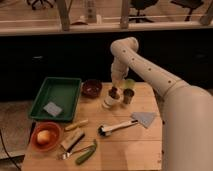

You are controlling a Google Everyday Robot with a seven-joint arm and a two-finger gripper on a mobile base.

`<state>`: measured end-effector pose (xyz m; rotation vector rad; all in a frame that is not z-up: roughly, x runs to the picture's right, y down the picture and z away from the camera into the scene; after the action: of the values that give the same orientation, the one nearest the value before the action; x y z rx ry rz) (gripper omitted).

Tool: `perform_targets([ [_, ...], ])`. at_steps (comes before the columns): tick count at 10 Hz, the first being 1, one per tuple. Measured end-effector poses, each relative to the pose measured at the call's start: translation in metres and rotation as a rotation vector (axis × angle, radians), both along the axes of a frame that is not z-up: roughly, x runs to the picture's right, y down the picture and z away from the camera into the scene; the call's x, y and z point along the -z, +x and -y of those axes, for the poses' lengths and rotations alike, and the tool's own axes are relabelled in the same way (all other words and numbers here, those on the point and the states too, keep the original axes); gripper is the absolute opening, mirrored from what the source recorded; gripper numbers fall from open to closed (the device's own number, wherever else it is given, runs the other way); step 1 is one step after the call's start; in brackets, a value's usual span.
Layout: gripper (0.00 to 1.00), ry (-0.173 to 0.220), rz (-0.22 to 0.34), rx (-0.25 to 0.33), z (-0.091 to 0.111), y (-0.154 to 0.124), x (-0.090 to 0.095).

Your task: Place grapes in paper cup

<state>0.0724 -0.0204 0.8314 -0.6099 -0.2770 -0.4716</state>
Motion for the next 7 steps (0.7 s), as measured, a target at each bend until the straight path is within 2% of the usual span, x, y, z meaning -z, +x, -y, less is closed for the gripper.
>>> perform_targets([
  [7,0.02,-0.005,0.031,0.044,-0.003,-0.019,0.005],
])
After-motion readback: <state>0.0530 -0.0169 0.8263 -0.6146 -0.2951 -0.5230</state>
